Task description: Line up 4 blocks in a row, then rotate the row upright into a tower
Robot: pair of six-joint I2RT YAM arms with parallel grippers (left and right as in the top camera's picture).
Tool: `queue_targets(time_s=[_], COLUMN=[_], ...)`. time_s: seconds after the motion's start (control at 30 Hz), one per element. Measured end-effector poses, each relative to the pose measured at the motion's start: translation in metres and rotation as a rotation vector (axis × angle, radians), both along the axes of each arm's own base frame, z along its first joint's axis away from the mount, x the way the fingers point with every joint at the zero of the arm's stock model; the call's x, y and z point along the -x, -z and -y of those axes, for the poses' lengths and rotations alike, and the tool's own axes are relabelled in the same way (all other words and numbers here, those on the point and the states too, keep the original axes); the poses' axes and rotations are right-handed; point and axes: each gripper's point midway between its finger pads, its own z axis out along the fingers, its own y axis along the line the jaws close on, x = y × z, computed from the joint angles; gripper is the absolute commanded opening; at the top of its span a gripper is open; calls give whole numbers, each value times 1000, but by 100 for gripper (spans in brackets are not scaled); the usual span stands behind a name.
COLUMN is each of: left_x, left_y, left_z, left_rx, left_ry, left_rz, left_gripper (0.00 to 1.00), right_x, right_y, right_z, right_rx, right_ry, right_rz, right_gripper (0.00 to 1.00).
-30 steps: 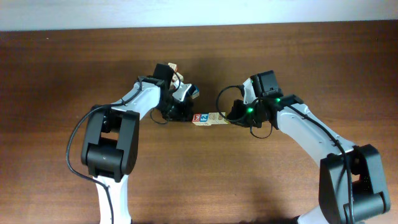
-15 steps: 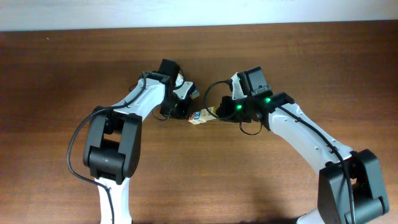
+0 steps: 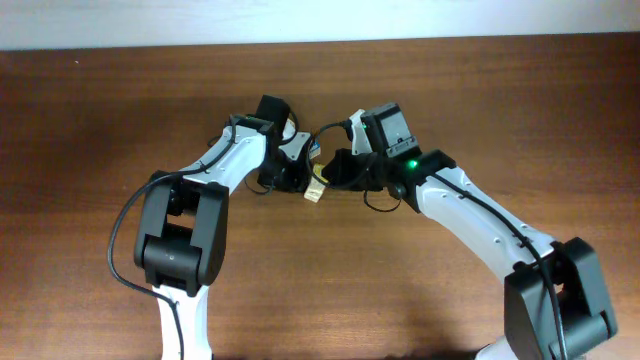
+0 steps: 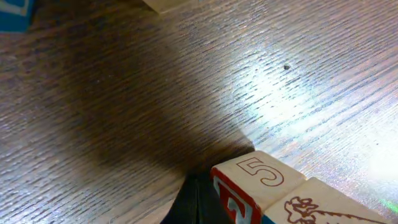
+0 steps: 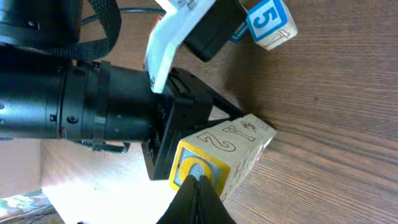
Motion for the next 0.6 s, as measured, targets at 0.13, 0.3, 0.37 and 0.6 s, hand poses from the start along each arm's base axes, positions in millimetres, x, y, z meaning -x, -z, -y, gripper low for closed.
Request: queue_targets(time_s=[0.13, 0.3, 0.37, 0.6], left_x=[1, -13, -13, -16], left_y=[-1, -1, -1, -1], left_z=[0, -32, -32, -32], left_rx=[3, 7, 8, 11], left_ry=[-64, -202, -202, -209], left_rz=[-36, -63, -63, -53], left_gripper=[0, 0, 0, 0], right_x=[-1, -4, -6, -17], right_y=[-1, -1, -1, -1], right_z=[-2, -8, -11, -8], right_rx=[-13, -7, 7, 25], right_ry=[14, 13, 20, 66], right_rz=[-9, 20, 43, 76], right_gripper=[4, 4, 4, 4])
